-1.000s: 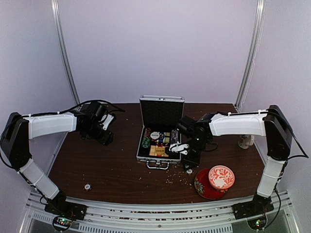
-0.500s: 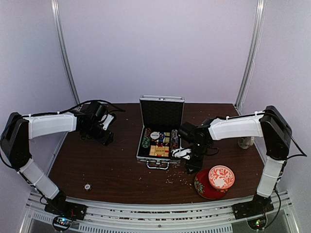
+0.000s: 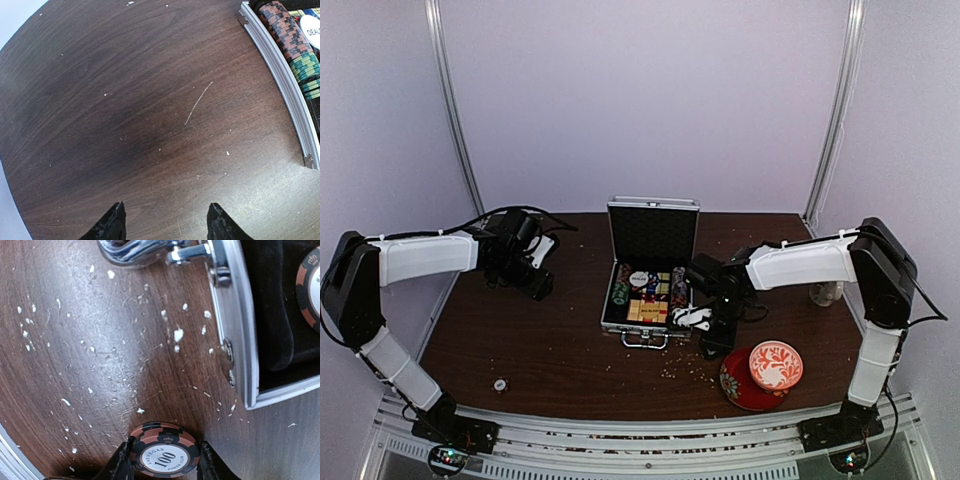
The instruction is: Pack up texas hold em set
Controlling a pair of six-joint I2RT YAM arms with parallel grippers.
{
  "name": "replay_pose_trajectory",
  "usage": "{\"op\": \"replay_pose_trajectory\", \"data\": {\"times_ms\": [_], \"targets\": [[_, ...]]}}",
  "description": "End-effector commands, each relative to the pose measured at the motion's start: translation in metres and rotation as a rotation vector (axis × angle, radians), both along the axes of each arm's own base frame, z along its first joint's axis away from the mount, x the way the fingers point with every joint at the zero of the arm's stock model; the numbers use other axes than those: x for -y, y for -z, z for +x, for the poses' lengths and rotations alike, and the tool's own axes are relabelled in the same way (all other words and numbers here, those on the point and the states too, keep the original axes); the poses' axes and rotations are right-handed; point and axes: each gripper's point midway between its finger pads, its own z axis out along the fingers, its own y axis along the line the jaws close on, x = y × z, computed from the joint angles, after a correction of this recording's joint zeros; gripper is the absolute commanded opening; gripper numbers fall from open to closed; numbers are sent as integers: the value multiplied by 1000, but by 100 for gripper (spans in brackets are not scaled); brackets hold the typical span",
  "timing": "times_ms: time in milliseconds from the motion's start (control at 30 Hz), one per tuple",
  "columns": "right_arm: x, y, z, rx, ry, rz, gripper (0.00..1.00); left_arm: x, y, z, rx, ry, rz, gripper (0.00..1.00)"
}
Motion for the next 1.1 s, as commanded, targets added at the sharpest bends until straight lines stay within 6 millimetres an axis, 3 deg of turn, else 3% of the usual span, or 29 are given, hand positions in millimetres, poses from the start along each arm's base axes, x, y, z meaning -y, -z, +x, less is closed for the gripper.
{"op": "replay_pose_trajectory", "data": {"times_ms": [0,400,800,1067], "targets": [[1,4,-3,-13,-4,4,46,0,-2,6,5,6,-4,56],[9,7,-2,10,16,-14,56,1,-1,6,2,9,-6,56],[7,20,-16,-63,14,1,42,1,2,5,-6,9,-3,56],[9,23,-19,-69,13,-5,28,1,2,5,-6,9,-2,56]]}}
